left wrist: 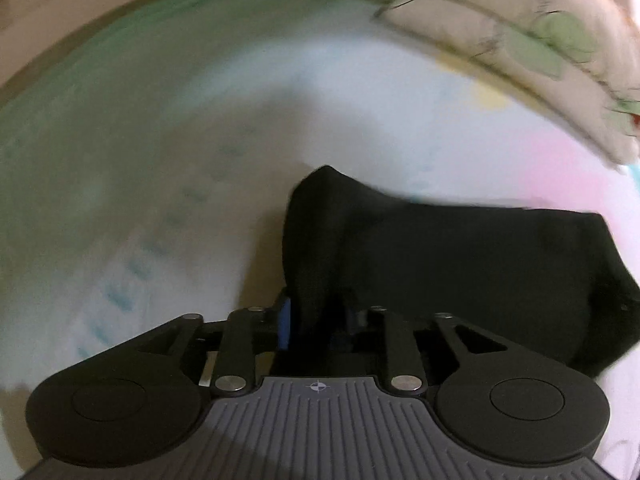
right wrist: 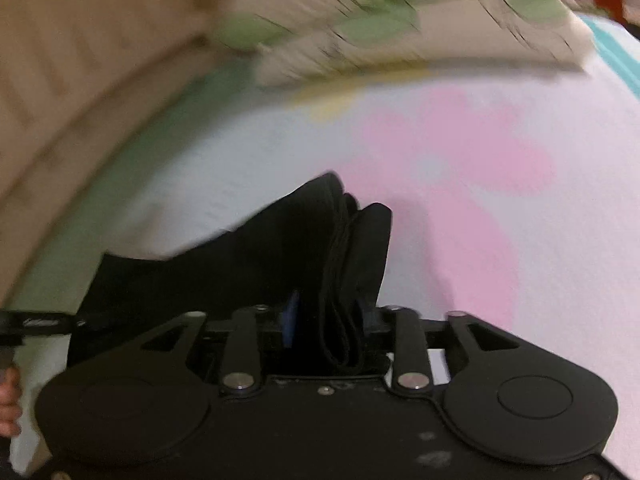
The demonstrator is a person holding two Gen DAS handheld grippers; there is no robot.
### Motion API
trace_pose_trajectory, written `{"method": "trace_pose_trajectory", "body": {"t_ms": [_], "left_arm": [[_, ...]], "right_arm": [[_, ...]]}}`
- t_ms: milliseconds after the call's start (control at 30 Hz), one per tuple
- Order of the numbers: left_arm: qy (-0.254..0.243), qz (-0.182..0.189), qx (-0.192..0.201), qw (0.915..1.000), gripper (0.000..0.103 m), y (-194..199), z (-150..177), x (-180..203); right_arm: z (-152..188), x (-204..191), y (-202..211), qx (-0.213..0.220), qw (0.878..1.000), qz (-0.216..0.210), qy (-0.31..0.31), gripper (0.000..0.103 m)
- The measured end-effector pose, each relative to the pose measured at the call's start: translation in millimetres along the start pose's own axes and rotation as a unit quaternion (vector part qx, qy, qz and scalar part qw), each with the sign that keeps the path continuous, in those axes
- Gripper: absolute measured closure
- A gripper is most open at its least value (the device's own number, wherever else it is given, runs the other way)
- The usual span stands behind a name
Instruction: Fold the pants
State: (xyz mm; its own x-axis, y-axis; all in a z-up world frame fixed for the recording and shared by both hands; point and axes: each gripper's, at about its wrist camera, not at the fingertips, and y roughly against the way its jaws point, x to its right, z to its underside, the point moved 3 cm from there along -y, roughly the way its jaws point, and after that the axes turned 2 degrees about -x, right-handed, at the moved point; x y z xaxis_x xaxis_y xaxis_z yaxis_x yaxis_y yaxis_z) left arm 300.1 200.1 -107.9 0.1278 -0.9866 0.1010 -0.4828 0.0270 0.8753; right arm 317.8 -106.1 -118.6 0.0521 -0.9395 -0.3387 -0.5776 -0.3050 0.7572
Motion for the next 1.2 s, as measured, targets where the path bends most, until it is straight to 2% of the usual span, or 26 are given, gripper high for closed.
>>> {"method": "trace_pose_trajectory", "body": {"t_ms": [67, 167, 267, 367, 467, 567, 633, 700, 733, 833, 1000, 1100, 1200], "left_arm": [[-0.011, -0.005, 0.019, 0.9997, 0.066, -1.8, 2.0, 2.0], [-0.034, -0.038, 0.051, 0.9974, 0.066, 9.9, 3.0, 6.7], [-0.027, -0.066, 0.079, 0.9943, 0.066, 26.5, 4.5, -3.4], [-0.004, -0.051, 0.083, 0.9953, 0.066, 46.3, 17.0, -14.1], [-0.011, -0.052, 0.078, 0.9955, 0.066, 58.9, 35.3, -11.1], [-0.020, -0.045, 0.059, 0.9970, 0.066, 56.0, 56.8, -1.8], [-0.022, -0.043, 0.044, 0.9978, 0.066, 44.4, 64.8, 3.1], [-0.029, -0.058, 0.050, 0.9966, 0.066, 36.5, 67.4, 5.0], [-0.028, -0.060, 0.050, 0.9966, 0.066, 34.2, 66.5, 4.7], [-0.019, -0.054, 0.044, 0.9974, 0.066, 32.4, 64.4, 1.0], [-0.012, -0.056, 0.037, 0.9977, 0.066, 38.0, 65.5, -1.1], [0.004, -0.049, 0.034, 0.9982, 0.066, 48.5, 67.1, -1.8], [-0.003, -0.054, 0.045, 0.9975, 0.066, 64.7, 71.2, 0.8]], "right_arm": [[0.4, 7.7, -4.7, -0.008, 1.000, 0.014, 0.000, 0.057], [0.1, 12.3, 2.9, -0.003, 1.000, 0.014, -0.007, 0.056], [2.2, 5.0, 23.4, 0.031, 0.999, 0.038, 0.017, 0.056], [6.5, -12.4, 50.6, 0.080, 0.994, 0.040, 0.054, 0.056], [18.5, -36.0, 60.4, 0.101, 0.989, 0.030, 0.108, 0.056], [43.2, -49.8, 58.2, 0.093, 0.982, 0.038, 0.159, 0.063], [56.5, -50.1, 51.8, 0.076, 0.981, 0.052, 0.172, 0.074], [61.1, -42.1, 43.6, 0.061, 0.983, 0.073, 0.159, 0.092], [60.5, -35.5, 38.2, 0.049, 0.986, 0.077, 0.143, 0.095], [61.6, -27.5, 36.4, 0.050, 0.989, 0.072, 0.117, 0.099], [66.9, -35.6, 39.5, 0.047, 0.989, 0.081, 0.119, 0.096], [61.9, -44.2, 53.8, 0.061, 0.989, 0.074, 0.117, 0.080], [64.1, -56.5, 74.7, 0.083, 0.986, 0.073, 0.127, 0.076]]}}
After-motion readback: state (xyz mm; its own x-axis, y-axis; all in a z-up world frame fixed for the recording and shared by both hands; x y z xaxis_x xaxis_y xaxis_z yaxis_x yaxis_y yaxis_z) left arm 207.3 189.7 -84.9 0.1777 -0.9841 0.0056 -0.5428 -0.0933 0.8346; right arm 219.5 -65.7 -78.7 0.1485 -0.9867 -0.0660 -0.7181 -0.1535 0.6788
